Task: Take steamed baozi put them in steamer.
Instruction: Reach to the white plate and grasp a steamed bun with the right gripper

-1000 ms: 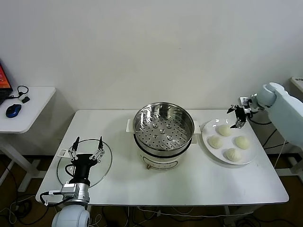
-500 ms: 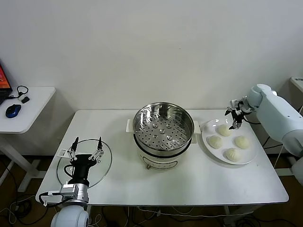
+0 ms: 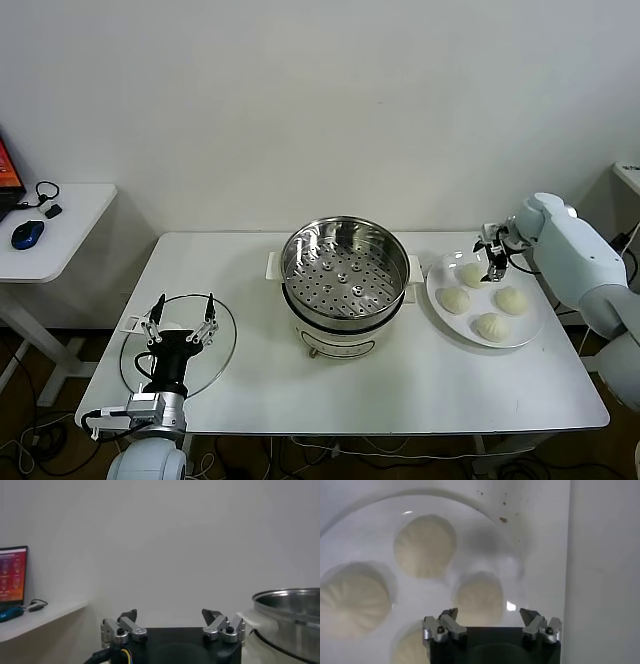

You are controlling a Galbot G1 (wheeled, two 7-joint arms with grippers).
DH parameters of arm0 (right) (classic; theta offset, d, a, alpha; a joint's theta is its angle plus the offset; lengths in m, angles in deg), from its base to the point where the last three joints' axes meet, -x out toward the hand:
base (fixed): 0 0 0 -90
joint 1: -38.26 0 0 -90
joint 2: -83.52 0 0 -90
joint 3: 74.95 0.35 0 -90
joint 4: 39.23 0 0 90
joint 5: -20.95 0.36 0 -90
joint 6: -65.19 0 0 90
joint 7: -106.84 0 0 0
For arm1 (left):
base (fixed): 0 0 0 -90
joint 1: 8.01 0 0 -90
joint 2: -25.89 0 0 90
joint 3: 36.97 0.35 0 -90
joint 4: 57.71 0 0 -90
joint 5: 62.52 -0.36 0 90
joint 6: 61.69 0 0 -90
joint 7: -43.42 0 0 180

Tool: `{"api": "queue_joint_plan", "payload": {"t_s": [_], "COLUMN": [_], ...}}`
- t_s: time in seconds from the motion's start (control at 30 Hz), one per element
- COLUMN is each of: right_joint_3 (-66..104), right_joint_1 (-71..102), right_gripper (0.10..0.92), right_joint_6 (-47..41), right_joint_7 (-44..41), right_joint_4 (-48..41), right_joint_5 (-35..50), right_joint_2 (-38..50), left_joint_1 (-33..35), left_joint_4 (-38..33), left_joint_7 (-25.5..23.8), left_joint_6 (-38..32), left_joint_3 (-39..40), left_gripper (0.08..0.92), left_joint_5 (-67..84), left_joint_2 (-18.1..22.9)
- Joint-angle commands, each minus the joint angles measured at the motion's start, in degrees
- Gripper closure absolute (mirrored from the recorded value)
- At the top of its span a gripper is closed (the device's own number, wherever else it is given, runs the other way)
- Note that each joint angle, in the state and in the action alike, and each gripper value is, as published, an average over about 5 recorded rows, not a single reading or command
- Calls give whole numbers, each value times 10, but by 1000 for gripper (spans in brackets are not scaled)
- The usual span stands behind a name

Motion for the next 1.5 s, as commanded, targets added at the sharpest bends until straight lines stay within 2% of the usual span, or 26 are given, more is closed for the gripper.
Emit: {"api": "queue_joint_plan", "payload": {"t_s": [0.03, 0.63, 1.07, 1.17, 1.33, 1.5], "right_joint_3": [39, 101, 111, 112, 116, 119], "right_joint_1": [8, 15, 18, 19, 21, 21], "right_gripper": [203, 203, 203, 223, 304, 336], "right_joint_6": [3, 1, -3, -4, -4, -4], "right_joint_7": [9, 18, 18, 17, 17, 16], "right_joint_4": [-17, -51, -63, -63, -62, -61], "right_joint_5": [-35, -93, -99, -99, -100, -100], "right_joint_2": [-10, -27, -36, -37, -37, -37], "left_joint_1": [2, 8, 9, 9, 9, 9], "left_joint_4": [1, 7, 9, 9, 9, 10], "left_joint_7": [0, -1, -1, -1, -1, -1], "left_joint_6": [-2, -8, -10, -10, -10, -11], "left_joint_3": [-1, -1, -2, -2, -1, 0], "left_gripper": [177, 177, 177, 177, 177, 177], "left_joint_5": [0, 1, 1, 1, 1, 1], "left_joint_2": [0, 0, 0, 0, 1, 1]}}
